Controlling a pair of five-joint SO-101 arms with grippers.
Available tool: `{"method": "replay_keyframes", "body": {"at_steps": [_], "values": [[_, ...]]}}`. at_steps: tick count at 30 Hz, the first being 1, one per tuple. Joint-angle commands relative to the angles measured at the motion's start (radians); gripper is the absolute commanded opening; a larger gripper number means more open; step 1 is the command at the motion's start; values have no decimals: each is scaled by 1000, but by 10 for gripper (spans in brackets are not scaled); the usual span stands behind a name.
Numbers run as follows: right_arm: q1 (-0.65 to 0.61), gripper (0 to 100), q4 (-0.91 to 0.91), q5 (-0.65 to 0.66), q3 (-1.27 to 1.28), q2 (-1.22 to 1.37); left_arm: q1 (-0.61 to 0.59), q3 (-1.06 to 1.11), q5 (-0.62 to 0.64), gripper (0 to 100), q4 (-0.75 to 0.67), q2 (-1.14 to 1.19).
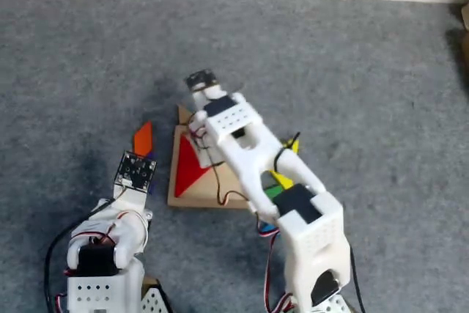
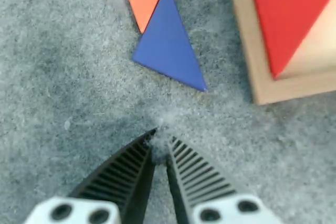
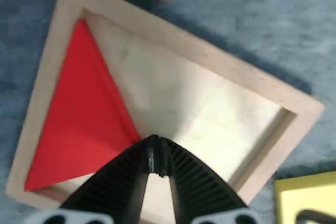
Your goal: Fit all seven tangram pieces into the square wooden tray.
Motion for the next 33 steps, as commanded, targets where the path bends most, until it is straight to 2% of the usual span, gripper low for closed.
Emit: {"method": "replay_keyframes", "body": {"at_steps": [1,7,15,20,25,33], "values": [[-62,6,13,2,-12,-30,-10,19,5,5,6,-4],[-30,6,101,2,-15,-119,-10,19,5,5,6,-4],[139,18,153,0,54,-456,-10,19,5,5,6,-4],[266,183,165,-103,147,-510,-10,19,5,5,6,-4],[332,307,65,-118,291,-509,-10,19,5,5,6,-4],[328,317,-176,-120,484,-509,-10,19,5,5,6,-4]]}}
